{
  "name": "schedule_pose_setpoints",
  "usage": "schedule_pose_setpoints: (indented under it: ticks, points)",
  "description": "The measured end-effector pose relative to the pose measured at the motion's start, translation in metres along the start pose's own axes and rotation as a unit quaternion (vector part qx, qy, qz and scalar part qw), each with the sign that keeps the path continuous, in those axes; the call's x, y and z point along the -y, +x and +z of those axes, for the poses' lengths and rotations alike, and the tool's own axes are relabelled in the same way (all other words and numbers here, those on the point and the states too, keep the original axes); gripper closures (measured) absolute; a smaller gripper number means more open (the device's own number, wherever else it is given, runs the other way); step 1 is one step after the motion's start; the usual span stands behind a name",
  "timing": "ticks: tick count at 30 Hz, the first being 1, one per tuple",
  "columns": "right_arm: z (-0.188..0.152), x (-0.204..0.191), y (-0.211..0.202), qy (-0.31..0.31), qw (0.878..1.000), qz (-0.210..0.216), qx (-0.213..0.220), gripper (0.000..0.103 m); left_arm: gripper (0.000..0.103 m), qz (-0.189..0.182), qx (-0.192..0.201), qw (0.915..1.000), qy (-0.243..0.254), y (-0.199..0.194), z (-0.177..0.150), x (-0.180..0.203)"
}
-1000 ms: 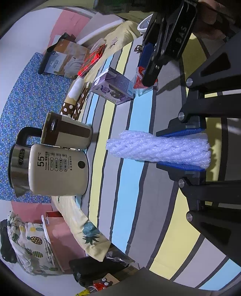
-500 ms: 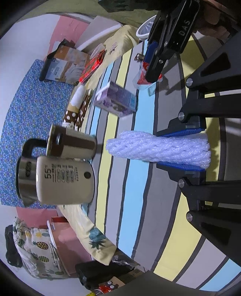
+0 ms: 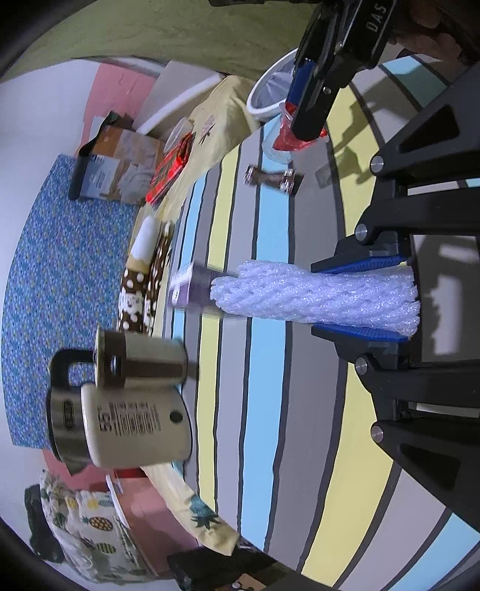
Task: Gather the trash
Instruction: 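Carry the plastic cup over the bin with the right gripper while the left carries the foam net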
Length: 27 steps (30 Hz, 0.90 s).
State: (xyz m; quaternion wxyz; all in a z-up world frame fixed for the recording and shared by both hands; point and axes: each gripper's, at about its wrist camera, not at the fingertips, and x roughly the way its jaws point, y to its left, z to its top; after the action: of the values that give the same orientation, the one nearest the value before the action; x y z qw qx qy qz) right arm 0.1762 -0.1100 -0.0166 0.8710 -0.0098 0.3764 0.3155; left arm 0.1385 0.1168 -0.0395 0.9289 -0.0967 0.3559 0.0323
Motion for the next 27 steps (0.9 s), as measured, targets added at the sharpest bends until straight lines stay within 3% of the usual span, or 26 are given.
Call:
schedule_pose_setpoints:
  ticks: [27]
  points:
    - [-0.035,0.113,-0.076,0.097,0.991,-0.080,0.053,0.056,0.077,-0.097,-0.009,0.9913,0.088,0.006,0.005,0.161]
